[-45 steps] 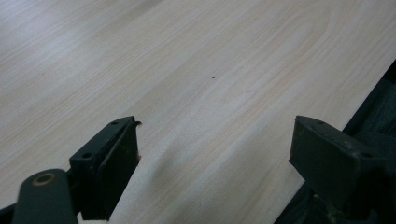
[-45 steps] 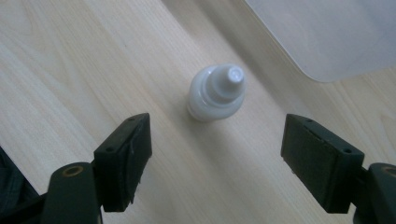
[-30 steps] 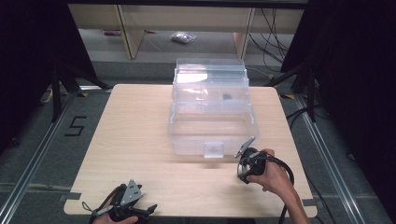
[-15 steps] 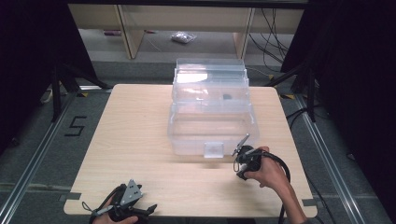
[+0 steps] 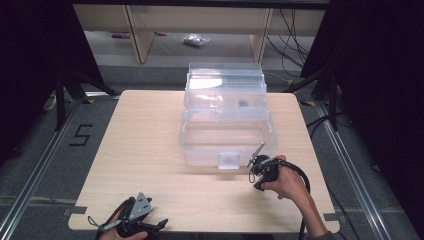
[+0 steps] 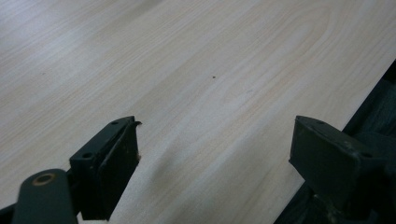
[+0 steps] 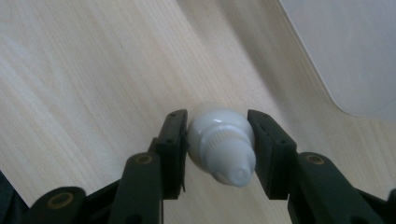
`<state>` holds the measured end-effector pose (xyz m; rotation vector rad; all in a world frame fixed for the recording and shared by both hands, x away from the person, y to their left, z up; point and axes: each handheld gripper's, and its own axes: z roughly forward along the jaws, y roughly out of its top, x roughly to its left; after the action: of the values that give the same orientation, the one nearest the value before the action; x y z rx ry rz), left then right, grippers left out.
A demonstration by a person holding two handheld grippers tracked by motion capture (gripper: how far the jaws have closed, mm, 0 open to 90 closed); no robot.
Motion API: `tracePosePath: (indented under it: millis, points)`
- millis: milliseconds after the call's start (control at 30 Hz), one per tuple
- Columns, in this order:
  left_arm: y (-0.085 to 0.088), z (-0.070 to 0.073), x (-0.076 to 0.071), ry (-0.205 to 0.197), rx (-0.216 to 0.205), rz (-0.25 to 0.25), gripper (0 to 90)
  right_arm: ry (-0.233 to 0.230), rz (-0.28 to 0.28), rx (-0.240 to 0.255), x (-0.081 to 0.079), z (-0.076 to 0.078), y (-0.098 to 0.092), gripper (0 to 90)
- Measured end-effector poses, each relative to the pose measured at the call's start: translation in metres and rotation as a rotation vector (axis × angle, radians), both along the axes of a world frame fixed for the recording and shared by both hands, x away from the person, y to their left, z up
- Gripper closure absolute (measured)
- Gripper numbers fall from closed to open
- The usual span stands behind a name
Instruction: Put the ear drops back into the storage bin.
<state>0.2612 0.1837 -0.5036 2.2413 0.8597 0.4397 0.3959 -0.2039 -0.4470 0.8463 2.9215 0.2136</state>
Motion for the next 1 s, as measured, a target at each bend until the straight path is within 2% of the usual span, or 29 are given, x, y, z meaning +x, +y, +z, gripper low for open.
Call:
tracePosePath:
  millis: [67,100,133,167,200,233,267,333,367,400,567,600,633,667,733,767,800,833,900,1000]
  points:
    - [0.000,0.000,0.000,0.000,-0.007,0.004,15.0,0.006,-0.036,-0.005,-0.002,0.001,0.002,59.9]
    - [0.000,0.000,0.000,0.000,-0.010,0.005,15.0,0.007,-0.035,-0.005,-0.002,0.003,0.002,60.0]
    - [-0.001,-0.001,-0.001,0.002,-0.027,0.007,15.0,0.004,-0.031,0.000,-0.002,0.004,0.001,60.0]
    - [-0.001,-0.001,-0.001,0.002,-0.025,0.007,15.0,-0.007,-0.019,0.006,-0.001,0.006,0.001,60.0]
    - [0.000,0.000,0.000,0.000,-0.002,0.001,15.0,-0.016,-0.013,0.003,0.000,0.008,0.001,60.0]
    - [-0.001,-0.001,-0.001,0.002,-0.026,0.007,15.0,-0.017,-0.015,0.004,0.000,0.010,0.000,60.0]
    - [0.000,0.000,0.000,-0.001,0.002,0.000,15.0,-0.027,-0.006,-0.003,0.001,0.012,0.000,60.0]
    - [0.000,0.000,0.000,-0.003,-0.002,0.002,15.0,-0.026,-0.005,-0.005,0.002,0.015,0.000,60.0]
    - [-0.001,-0.001,-0.001,0.001,-0.024,0.007,15.0,-0.022,0.005,-0.024,0.004,0.022,0.000,60.0]
    - [0.000,0.000,0.000,-0.004,0.001,0.002,15.0,-0.027,0.001,-0.016,0.004,0.024,0.000,60.0]
    - [0.000,0.000,0.000,-0.003,-0.002,0.004,15.0,-0.027,0.003,-0.010,0.005,0.036,0.000,60.0]
    - [0.000,0.000,0.000,-0.004,-0.001,0.003,15.0,-0.026,0.025,-0.012,0.006,0.040,0.001,60.0]
    - [-0.001,-0.001,-0.001,0.001,-0.027,0.008,15.0,-0.032,0.039,-0.006,0.008,0.042,0.000,60.0]
    - [0.000,0.000,0.000,-0.003,-0.002,0.004,15.0,-0.032,0.032,-0.001,0.008,0.046,0.001,60.0]
    - [0.000,0.000,0.000,-0.002,-0.003,0.005,15.0,-0.022,0.039,-0.004,0.010,0.051,0.000,60.0]
    - [0.000,0.000,0.000,-0.001,-0.001,0.002,15.0,-0.027,0.024,-0.009,0.010,0.052,0.000,60.0]
    - [-0.001,-0.001,-0.001,0.002,-0.025,0.007,15.0,-0.035,0.016,-0.016,0.010,0.054,0.001,60.0]
    - [0.000,0.000,0.000,-0.004,-0.003,0.005,15.0,-0.036,0.005,0.007,0.010,0.055,0.000,60.0]
    - [0.000,0.000,0.000,0.000,-0.001,0.002,15.0,-0.031,0.037,0.007,0.014,0.059,-0.001,60.0]
    - [0.000,0.000,0.000,-0.001,0.001,0.002,15.0,-0.020,0.039,0.008,0.016,0.067,-0.002,60.0]
